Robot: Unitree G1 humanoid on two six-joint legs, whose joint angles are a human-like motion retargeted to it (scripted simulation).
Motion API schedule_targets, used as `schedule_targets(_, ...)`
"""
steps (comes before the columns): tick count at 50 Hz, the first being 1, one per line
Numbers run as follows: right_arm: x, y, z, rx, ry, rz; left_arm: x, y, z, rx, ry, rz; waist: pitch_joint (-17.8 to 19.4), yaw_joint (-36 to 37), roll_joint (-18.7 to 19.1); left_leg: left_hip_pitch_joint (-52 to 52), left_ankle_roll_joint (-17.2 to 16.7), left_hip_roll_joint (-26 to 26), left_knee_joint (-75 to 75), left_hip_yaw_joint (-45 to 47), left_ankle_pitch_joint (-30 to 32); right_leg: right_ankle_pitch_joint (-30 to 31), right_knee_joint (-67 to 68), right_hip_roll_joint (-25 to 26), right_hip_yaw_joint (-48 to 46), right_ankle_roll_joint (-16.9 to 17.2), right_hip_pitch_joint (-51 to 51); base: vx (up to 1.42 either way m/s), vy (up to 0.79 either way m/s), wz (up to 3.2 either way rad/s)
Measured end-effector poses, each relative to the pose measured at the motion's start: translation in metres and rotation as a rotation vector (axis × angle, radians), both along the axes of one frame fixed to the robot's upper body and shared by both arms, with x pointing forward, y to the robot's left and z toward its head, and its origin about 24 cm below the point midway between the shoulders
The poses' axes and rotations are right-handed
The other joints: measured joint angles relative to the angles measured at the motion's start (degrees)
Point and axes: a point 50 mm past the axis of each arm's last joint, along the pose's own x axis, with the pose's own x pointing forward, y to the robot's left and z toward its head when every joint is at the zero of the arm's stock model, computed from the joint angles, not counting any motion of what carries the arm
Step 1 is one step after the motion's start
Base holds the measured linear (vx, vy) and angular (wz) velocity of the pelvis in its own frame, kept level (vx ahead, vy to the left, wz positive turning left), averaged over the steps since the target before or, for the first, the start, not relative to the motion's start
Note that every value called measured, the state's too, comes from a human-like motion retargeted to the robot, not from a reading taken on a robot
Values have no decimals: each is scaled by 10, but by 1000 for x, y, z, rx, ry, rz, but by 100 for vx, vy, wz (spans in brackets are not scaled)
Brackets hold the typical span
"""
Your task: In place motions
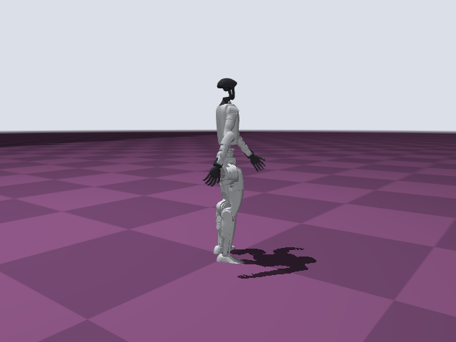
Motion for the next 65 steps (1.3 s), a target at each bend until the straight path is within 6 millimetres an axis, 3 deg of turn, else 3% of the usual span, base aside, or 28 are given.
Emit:
schedule_targets(2, -7, -3, 4, -38, 5, -35, 15, 0, 11, 21, -82, -8, 2, 1, 3, -1, 0, -1, -1, -1, 1, 1, 0, -1, 2, 1, -2, -3, 2, -3)
schedule_targets(5, -6, -3, 4, -73, -8, -75, 17, 4, 14, 35, -124, 14, 3, 5, 7, -3, 0, -1, 0, -3, 0, 2, -1, -1, 3, 1, -4, 0, 0, 0)
schedule_targets(10, 29, 6, -11, -92, -63, -25, -41, 19, -22, -33, 78, 107, -2, 17, 14, -6, -1, 0, 1, -2, -2, 3, -1, 1, 6, -1, -9, 0, 0, 0)
schedule_targets(13, 75, 18, -26, -25, -151, 69, -116, 36, -52, -37, 339, 233, -6, 23, 22, -3, -1, 2, -4, 6, -2, 2, 1, 4, 8, -3, -13, 0, 2, -2)
schedule_targets(16, 148, 39, -39, 108, -309, 196, -226, 57, -66, -6, 677, 388, -9, 26, 31, 5, -3, 7, -12, 24, -1, 3, 2, 8, 13, -5, -18, 1, 0, -7)
schedule_targets(20, 252, 87, -38, 356, -576, 372, -364, 67, -41, 23, 1069, 604, -2, 26, 35, 18, -8, 13, -18, 43, -2, 4, 5, 13, 25, -8, -22, 3, -3, -26)
schedule_targets(23, 316, 130, -19, 545, -782, 492, -443, 62, -6, 11, 1280, 720, 4, 21, 35, 26, -10, 15, -21, 51, -2, 4, 6, 17, 32, -10, -22, 3, -4, -22)
schedule_targets(26, 365, 166, 11, 693, -971, 609, -494, 50, 26, 27, 1424, 776, 6, 15, 36, 31, -12, 18, -23, 55, -3, 3, 10, 20, 36, -10, -24, 1, -1, -7)
schedule_targets(29, 392, 185, 35, 752, -1106, 732, -514, 39, 41, 42, 1482, 816, 5, 10, 36, 29, -14, 20, -21, 51, -3, 2, 18, 18, 38, -6, -28, 0, 0, 0)
schedule_targets(31, 397, 188, 40, 743, -1139, 809, -510, 35, 37, 33, 1471, 842, 4, 6, 35, 26, -15, 21, -20, 45, -3, 2, 21, 17, 40, -3, -32, 0, 0, 0)
schedule_targets(33, 393, 183, 36, 719, -1117, 853, -493, 36, 23, 20, 1419, 844, 2, 3, 32, 19, -15, 22, -17, 38, -4, 2, 25, 16, 44, -1, -37, 0, 0, 0)
schedule_targets(35, 378, 171, 22, 688, -1051, 850, -461, 42, 1, 19, 1328, 807, -4, 2, 31, 8, -15, 24, -13, 33, -3, 2, 26, 14, 45, 0, -44, 0, 0, 0)
schedule_targets(38, 332, 138, -9, 602, -874, 742, -384, 57, -36, 49, 1128, 683, -4, 7, 25, -1, -12, 22, -10, 32, -1, 1, 23, 12, 34, -3, -45, -4, -1, 10)
schedule_targets(41, 258, 94, -37, 473, -640, 531, -279, 66, -60, 50, 877, 512, 1, 14, 16, -9, -8, 18, -5, 23, 3, 1, 14, 7, 19, -3, -35, -6, 0, 43)
schedule_targets(44, 169, 57, -45, 337, -401, 276, -170, 55, -59, -7, 619, 336, 4, 20, 6, -21, -5, 14, 3, 6, 6, 1, 6, 2, -2, 1, -23, -2, 0, 64)
schedule_targets(45, 130, 45, -42, 282, -300, 172, -128, 45, -52, -38, 507, 267, 4, 21, 2, -25, -4, 11, 6, -3, 7, 1, 2, 0, -12, 2, -19, -1, -1, 67)
schedule_targets(48, 54, 26, -24, 134, -111, -10, -41, 9, -24, -129, 231, 168, 6, 32, -1, -33, -2, 5, 7, -15, 8, 2, -2, -3, -22, 5, -17, -1, 1, 28)
schedule_targets(52, -35, 5, 17, -129, 141, -122, 50, -41, 44, -243, -204, 46, 11, 54, 0, -37, -1, 1, 8, -18, 5, 5, -4, -8, -14, 9, -21, 0, 2, -11)
schedule_targets(55, -53, 1, 29, -231, 152, -143, 71, -45, 72, -207, -377, -3, 14, 60, 4, -35, 0, -1, 9, -18, 3, 7, -4, -9, -8, 9, -22, 0, 1, -7)
schedule_targets(57, -48, 0, 25, -231, 116, -142, 68, -38, 69, -182, -391, -9, 13, 58, 8, -33, 0, -2, 6, -18, 3, 6, -2, -10, -7, 10, -22, -2, 6, -5)
schedule_targets(59, -33, 0, 17, -199, 80, -122, 52, -29, 52, -172, -323, 2, 8, 54, 12, -32, 0, -3, 4, -17, 2, 5, -2, -8, -6, 9, -23, -1, 6, -6)
schedule_targets(62, 8, 2, -2, -107, 10, -40, 3, -11, 7, -179, -101, 81, -1, 45, 20, -30, 0, -1, 0, -11, 1, 4, -2, -5, -5, 7, -27, 0, 0, 0)
schedule_targets(65, 75, 14, -25, 49, -78, 151, -90, 9, -44, -198, 254, 260, -7, 41, 27, -12, 0, 2, -12, 13, 0, 6, -1, 3, 5, 3, -29, 3, -4, -37)
